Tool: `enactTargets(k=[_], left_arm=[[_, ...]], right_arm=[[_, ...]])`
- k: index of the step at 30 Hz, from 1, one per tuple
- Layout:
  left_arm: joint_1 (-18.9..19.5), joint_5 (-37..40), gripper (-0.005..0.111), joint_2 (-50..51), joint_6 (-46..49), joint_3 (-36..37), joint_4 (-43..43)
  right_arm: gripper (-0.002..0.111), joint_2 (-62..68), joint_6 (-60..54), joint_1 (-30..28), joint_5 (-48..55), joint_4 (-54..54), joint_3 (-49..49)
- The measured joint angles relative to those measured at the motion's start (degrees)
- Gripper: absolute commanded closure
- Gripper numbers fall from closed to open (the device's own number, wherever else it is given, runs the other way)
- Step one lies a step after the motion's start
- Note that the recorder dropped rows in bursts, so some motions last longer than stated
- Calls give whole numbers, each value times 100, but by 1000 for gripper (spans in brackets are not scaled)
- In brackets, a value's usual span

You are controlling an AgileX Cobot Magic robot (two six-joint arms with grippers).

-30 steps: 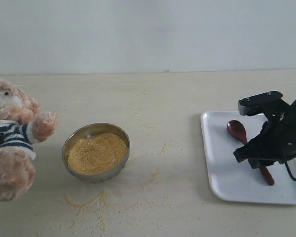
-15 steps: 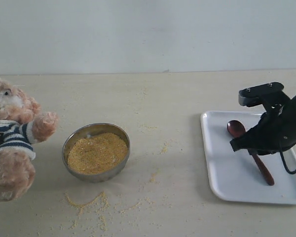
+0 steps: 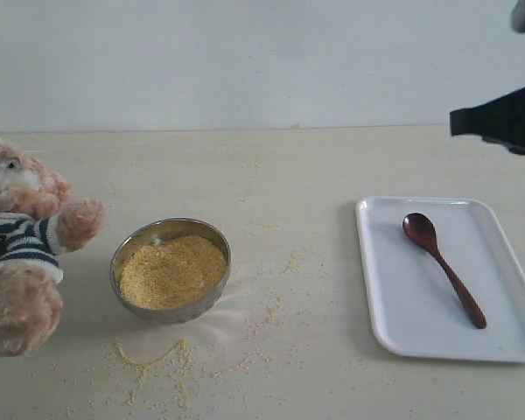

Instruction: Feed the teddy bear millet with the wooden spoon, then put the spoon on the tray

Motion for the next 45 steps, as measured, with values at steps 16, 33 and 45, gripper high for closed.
enactTargets(k=[16,33,45], left_arm=[[0,0,102,0,0,0,-63],[0,0,102,0,80,0,-73],[0,0,102,0,270,0,-101]], right_arm=[[108,-4852,190,0,-1795,12,3619],[109,-6567,-1839,0,-1282,576,4527],[109,-6567,-1679,0,-698,473,4560]])
